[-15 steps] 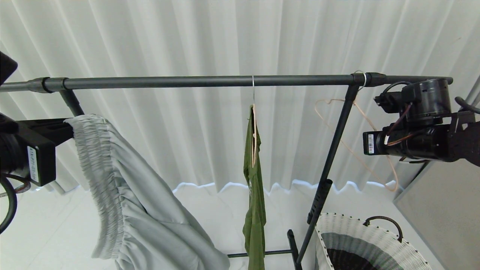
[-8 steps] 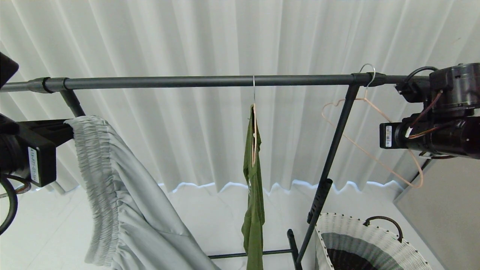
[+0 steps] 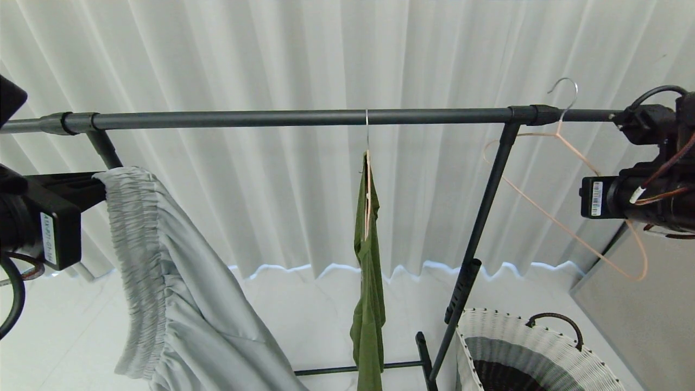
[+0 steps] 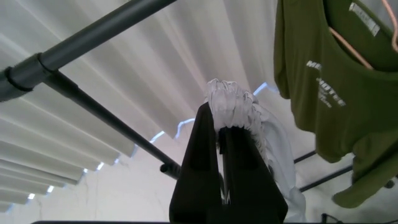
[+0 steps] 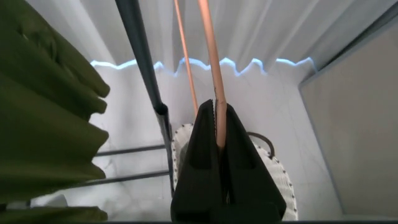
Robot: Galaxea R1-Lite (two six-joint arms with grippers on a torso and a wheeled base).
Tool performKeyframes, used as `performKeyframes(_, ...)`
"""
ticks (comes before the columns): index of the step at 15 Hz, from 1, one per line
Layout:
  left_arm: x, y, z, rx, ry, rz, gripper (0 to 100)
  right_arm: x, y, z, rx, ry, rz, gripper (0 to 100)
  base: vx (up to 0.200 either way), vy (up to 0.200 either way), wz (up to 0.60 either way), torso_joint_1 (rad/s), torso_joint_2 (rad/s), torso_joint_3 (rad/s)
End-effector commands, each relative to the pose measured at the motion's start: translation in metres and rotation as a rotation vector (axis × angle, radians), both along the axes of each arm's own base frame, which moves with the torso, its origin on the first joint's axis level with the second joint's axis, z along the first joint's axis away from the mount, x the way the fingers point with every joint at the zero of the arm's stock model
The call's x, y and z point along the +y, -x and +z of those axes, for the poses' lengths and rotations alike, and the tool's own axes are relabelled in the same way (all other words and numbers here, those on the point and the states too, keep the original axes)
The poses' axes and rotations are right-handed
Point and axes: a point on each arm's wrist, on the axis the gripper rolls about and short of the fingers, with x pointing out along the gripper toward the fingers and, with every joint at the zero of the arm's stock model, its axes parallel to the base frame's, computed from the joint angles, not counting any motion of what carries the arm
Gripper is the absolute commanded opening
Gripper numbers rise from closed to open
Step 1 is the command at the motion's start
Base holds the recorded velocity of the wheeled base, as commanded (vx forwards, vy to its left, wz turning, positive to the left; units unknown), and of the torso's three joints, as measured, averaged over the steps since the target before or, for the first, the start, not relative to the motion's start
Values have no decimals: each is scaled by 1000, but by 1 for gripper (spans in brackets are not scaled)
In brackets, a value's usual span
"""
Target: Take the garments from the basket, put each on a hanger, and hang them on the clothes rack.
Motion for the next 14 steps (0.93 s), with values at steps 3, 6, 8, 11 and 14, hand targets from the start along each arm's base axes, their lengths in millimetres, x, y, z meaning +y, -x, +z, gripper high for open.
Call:
performKeyframes(3, 0, -1, -2, 2, -33, -1, 0, -16, 43, -1, -30, 35, 18, 0, -67, 0, 0, 2, 1, 2)
performKeyframes(6, 0, -2, -3, 5, -36, -1, 0, -23, 61, -10, -21, 65, 28, 0, -200, 0, 0, 4, 10, 4)
performKeyframes(8, 0, -2, -3, 8, -35, -1, 0, -27, 71, -15, -15, 70, 30, 0, -200, 0, 0, -7, 2, 7)
performKeyframes(11, 0, -3, -7, 21, -40, 2, 0, -30, 79, -21, -12, 76, 25, 0, -200, 0, 0, 1, 2, 4)
performKeyframes(14, 0, -4, -8, 26, -41, 2, 0, -31, 82, -21, -13, 75, 25, 0, 0, 0, 0, 0, 0, 0)
